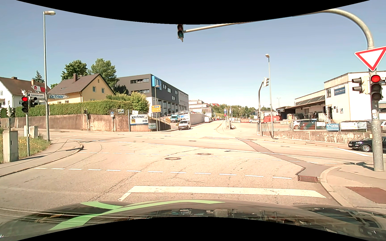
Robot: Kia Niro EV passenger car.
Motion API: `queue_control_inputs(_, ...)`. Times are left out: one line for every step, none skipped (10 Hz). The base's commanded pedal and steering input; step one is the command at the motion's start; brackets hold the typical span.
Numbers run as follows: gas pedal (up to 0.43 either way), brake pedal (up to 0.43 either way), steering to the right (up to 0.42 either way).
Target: Follow the waypoints while adhering to traffic rules and regulations
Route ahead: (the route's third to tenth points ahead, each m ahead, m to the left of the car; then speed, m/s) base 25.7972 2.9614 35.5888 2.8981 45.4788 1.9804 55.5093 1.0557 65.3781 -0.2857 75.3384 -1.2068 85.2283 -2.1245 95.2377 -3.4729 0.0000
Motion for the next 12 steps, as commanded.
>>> queue_control_inputs(0.0,0.5,0.039)
queue_control_inputs(0.0,0.5,0.039)
queue_control_inputs(0.0,0.5,0.039)
queue_control_inputs(0.0,0.5,0.039)
queue_control_inputs(0.0,0.5,0.039)
queue_control_inputs(0.0,0.5,0.039)
queue_control_inputs(0.0,0.5,0.039)
queue_control_inputs(0.0,0.5,0.039)
queue_control_inputs(0.0,0.5,0.039)
queue_control_inputs(0.0,0.5,0.039)
queue_control_inputs(0.0,0.5,0.039)
queue_control_inputs(0.0,0.5,0.039)
